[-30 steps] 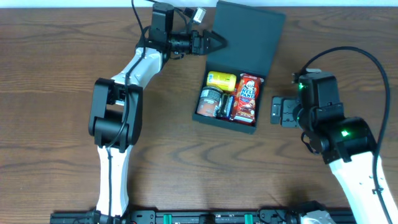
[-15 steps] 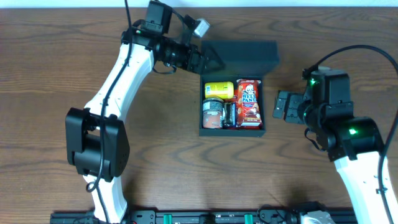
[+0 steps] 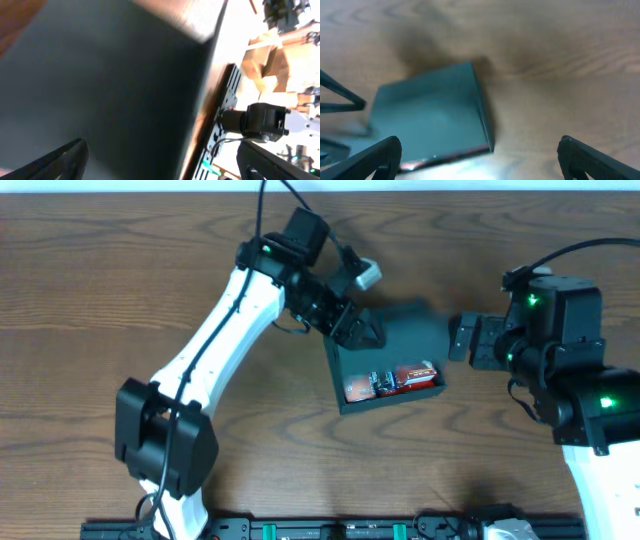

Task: Pack container
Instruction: 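Swing the lid forward and down with the left gripper, then push the closed box from both sides with both grippers to straighten it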

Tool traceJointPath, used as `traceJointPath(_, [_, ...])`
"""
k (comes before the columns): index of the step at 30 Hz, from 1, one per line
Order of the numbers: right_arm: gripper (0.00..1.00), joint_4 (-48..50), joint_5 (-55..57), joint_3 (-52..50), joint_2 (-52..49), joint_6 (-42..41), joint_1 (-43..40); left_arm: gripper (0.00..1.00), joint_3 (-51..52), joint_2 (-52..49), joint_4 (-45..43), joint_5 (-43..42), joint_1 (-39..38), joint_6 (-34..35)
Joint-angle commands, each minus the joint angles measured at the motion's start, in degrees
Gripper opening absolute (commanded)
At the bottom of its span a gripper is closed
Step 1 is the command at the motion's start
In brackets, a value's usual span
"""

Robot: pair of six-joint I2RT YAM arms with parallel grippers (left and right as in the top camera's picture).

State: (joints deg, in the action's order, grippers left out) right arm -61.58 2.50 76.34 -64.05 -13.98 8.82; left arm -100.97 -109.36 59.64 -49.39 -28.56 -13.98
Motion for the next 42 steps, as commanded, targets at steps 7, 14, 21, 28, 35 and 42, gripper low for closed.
traceJointPath(7, [0.99,-1.55,-0.22,0.70,-0.04,0.76,-0.39,0.95,-0.46,9.51,5.60,11.76,-2.93,2.47])
traceJointPath(14, [0.99,-4.90,-2.12,-0.02,-1.60,0.76,-0.37,0.96,-0.26,11.39,16.59,26.62,-7.08,5.16])
traceJointPath(21, [0.99,-4.72,-2.10,-4.11,-5.60,0.74,-0.17,0.95,7.58,12.41,16.65,41.81,-19.21,15.65])
traceJointPath(28, [0.99,-0.59,-1.88,-12.11,-7.54,-0.61,-0.24,0.95,22.43,13.62,8.70,50.69,-22.25,30.23])
traceJointPath(35, [0.99,1.20,-0.17,-16.24,-7.76,-1.88,-0.28,0.95,26.27,13.60,0.87,50.80,-19.63,31.06])
traceJointPath(42, [0.99,3.82,2.75,-18.45,-10.01,-7.34,-3.30,0.95,26.27,13.60,2.47,50.82,-9.46,32.65])
